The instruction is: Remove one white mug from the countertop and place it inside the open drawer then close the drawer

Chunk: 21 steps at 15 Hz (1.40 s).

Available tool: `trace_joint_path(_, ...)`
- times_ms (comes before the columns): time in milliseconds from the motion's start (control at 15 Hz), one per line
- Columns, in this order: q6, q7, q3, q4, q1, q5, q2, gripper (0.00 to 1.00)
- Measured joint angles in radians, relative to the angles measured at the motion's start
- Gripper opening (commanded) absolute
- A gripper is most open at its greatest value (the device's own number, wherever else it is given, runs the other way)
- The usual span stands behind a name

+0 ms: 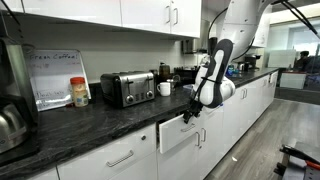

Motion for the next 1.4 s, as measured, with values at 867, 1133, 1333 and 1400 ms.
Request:
trace_joint_path(867,-0.275,0.005,0.034,-0.186,0.022,0.0,-0.205,1.0)
trace_joint_path(1133,-0.354,0.005,0.043,-0.228,0.022,-0.001,-0.283,1.0)
trace_joint_path(1333,-0.39,0.005,0.053,-0.242,0.022,-0.001,-0.321,1.0)
trace_joint_path(1400,-0.401,0.005,0.058,-0.245,0.021,0.0,-0.332,1.0)
